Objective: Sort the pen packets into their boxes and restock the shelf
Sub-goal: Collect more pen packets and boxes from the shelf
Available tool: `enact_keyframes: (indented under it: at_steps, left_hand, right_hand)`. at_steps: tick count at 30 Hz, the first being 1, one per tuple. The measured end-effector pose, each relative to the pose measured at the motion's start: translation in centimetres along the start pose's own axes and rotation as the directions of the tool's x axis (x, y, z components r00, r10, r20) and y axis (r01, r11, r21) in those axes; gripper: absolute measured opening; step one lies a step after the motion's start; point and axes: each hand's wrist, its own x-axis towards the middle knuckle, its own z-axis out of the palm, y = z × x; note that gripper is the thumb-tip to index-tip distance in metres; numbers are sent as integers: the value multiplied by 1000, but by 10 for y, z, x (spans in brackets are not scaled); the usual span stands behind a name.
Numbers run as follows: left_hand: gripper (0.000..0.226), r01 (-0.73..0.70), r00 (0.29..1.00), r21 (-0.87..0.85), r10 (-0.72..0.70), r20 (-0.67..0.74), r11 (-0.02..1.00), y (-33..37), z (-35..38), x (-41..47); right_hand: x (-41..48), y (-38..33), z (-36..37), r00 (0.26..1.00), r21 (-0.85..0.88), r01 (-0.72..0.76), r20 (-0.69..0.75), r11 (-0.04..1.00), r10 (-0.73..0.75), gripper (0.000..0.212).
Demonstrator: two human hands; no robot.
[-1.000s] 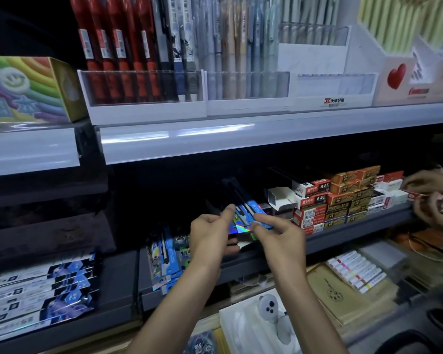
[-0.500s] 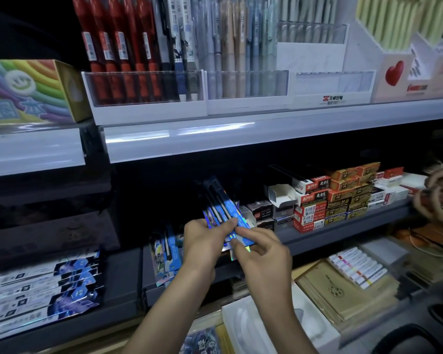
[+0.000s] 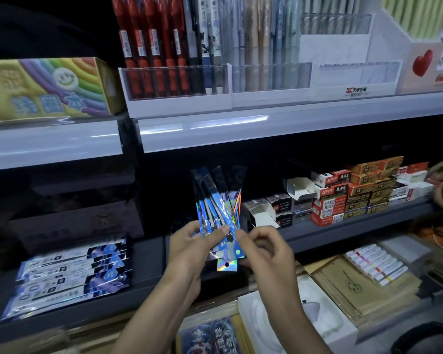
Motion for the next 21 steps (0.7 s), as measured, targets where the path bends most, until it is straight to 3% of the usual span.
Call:
enact_keyframes:
  at_steps: [5,8,11,15,18,21]
  left_hand:
    - [38,-7,989,181,-20,149,983,-7,-32,-31]
    - [49,-14,975,289,-50,214,957,-13,-48,-51]
    - [32,-10,948,332,-97,303,943,-16,-60,-66]
    - [30,13,909,370,-165,383,929,-16,-70,-71]
    - [25,36,862,417,-240,447,908,-10,-75,-76]
    - [32,64,793,474,-333,511,878,-10,-74,-83]
  right_hand:
    - [-7,-7,8,932,97,-286,261,953,253,37]
    - [-12,3,15,927,143,-337,223,931,302,43]
    - [-21,5,19,901,261,-423,225,868,372,33]
    - [-36,8,24,867,235,-489,242,840,436,26]
    - [-42,13,22,811,208,-554,352,806,466,46]
    - [-48,18,19,755,225,-626,413,747,509,37]
